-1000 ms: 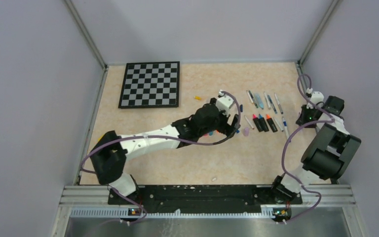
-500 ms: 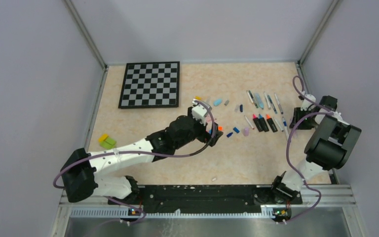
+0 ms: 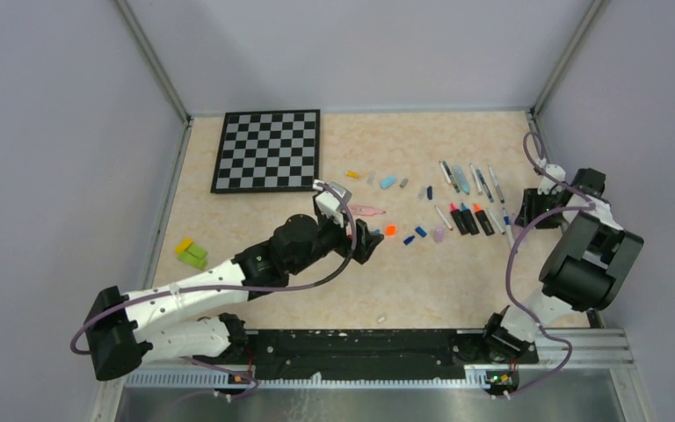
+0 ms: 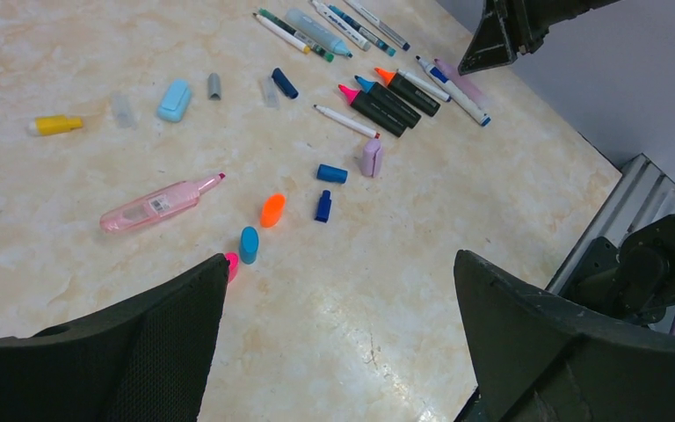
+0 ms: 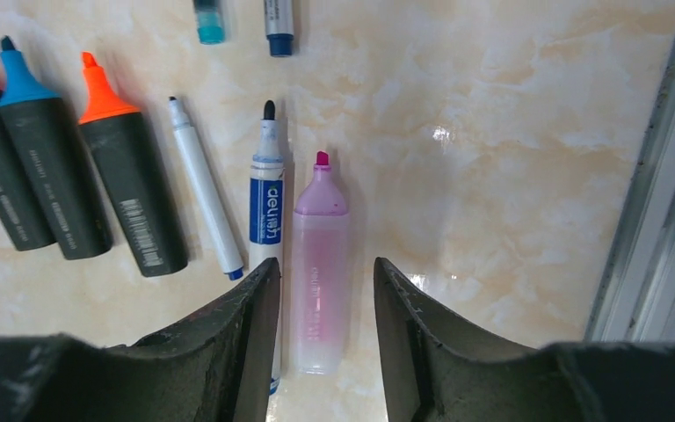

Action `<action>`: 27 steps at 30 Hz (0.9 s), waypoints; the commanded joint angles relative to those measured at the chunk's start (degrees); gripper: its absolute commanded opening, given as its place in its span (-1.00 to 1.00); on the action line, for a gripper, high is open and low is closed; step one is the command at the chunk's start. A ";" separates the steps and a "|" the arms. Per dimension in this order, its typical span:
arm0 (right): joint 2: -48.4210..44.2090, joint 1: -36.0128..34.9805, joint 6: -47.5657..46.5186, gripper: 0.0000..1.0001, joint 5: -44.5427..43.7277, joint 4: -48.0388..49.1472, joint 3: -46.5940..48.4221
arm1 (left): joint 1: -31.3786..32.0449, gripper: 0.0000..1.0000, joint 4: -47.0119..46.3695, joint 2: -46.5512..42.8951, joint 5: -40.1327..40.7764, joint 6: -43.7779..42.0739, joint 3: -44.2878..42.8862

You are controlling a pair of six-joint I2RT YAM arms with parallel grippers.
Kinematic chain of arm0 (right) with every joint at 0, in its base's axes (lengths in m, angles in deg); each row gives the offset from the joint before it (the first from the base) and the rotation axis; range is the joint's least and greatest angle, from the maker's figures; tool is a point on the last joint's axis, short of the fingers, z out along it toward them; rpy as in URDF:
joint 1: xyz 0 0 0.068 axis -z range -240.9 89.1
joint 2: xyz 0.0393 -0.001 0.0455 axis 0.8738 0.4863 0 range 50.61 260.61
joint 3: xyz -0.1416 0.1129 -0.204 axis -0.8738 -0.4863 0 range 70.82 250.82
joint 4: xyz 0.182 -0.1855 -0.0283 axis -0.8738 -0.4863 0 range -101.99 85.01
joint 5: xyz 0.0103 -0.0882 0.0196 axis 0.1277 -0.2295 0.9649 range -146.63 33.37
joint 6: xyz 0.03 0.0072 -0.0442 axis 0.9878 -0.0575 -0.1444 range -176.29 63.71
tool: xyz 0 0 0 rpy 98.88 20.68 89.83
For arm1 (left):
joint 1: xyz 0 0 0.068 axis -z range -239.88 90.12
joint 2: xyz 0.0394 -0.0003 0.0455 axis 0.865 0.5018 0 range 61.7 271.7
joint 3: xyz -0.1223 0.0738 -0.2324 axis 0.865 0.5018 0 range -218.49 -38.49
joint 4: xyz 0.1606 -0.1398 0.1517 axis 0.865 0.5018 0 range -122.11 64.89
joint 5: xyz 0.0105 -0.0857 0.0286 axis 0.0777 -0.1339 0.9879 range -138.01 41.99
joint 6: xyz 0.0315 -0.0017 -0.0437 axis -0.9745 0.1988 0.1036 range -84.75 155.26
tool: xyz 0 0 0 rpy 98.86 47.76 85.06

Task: Open the pen caps
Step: Place the pen at the center of the board, then reset both arms

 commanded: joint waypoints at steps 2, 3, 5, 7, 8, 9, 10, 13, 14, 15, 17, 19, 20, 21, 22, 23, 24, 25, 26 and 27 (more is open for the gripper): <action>-6.62 0.69 -0.28 -0.14 3.67 -1.18 1.87 | -0.16 0.98 1.68 -3.65 2.51 0.79 0.74; -7.34 0.74 -0.25 -0.13 3.94 -1.40 1.91 | -0.18 0.98 1.79 -4.02 2.89 0.75 0.70; -8.59 0.75 -0.32 -0.13 4.47 -2.04 2.08 | -0.77 0.97 1.62 -4.73 3.39 0.50 0.73; -10.22 0.99 -1.08 -0.13 5.31 -3.15 2.44 | -2.92 0.98 2.68 -4.76 3.21 1.09 -0.43; -11.01 1.20 -1.32 -0.13 5.72 -3.72 2.72 | -4.77 0.97 4.38 -4.62 2.54 1.41 -1.54; -12.00 1.58 -1.78 -0.13 6.51 -4.45 3.12 | -6.97 0.97 6.30 -4.57 1.50 1.64 -2.74; -13.31 2.02 -2.30 -0.13 7.62 -5.39 3.71 | -9.51 0.97 7.49 -4.67 0.30 1.83 -3.61; -16.27 3.00 -3.91 -0.13 11.81 -10.22 6.34 | -18.61 0.98 9.58 -6.03 -4.99 1.01 -4.62; -17.10 3.18 -5.25 -0.12 13.59 -12.93 7.94 | -21.38 0.98 9.73 -6.50 -6.61 0.37 -4.95; -17.75 3.18 -6.43 -0.12 15.39 -15.69 9.60 | -24.33 0.98 10.35 -6.65 -8.04 -0.49 -5.66; -19.23 3.42 -7.80 -0.11 18.83 -19.26 12.56 | -30.09 0.98 12.28 -6.33 -11.63 -1.44 -7.67; -20.96 3.83 -7.23 -0.06 21.94 -20.31 14.52 | -35.83 0.97 14.13 -5.85 -16.07 -1.82 -9.97; -21.89 3.97 -6.29 -0.02 23.01 -19.93 15.20 | -38.72 0.98 15.03 -5.65 -18.04 -1.84 -11.12; -22.82 4.04 -4.43 0.10 23.76 -19.21 15.74 | -41.25 0.98 15.76 -5.74 -19.86 -1.88 -12.24; -23.92 4.04 -2.11 0.27 23.99 -17.72 16.08 | -43.22 0.97 16.48 -5.97 -21.11 -2.08 -13.25; -25.16 4.05 1.27 0.41 23.56 -15.18 16.02 | -45.41 0.97 17.18 -6.32 -21.67 -2.44 -14.21; -26.59 4.01 6.22 0.59 22.32 -12.08 15.54 | -46.55 0.97 17.94 -6.77 -21.85 -2.98 -15.18; -28.15 4.01 9.98 0.72 21.00 -9.35 15.22 | -47.33 0.97 18.78 -7.14 -21.86 -3.55 -16.11; -29.59 4.00 12.61 0.78 20.27 -7.59 15.14 | -47.88 0.98 19.69 -7.57 -21.79 -4.20 -17.04; -31.03 4.00 14.13 0.80 20.07 -6.58 15.33 | -48.27 0.98 20.59 -7.90 -21.82 -4.74 -17.90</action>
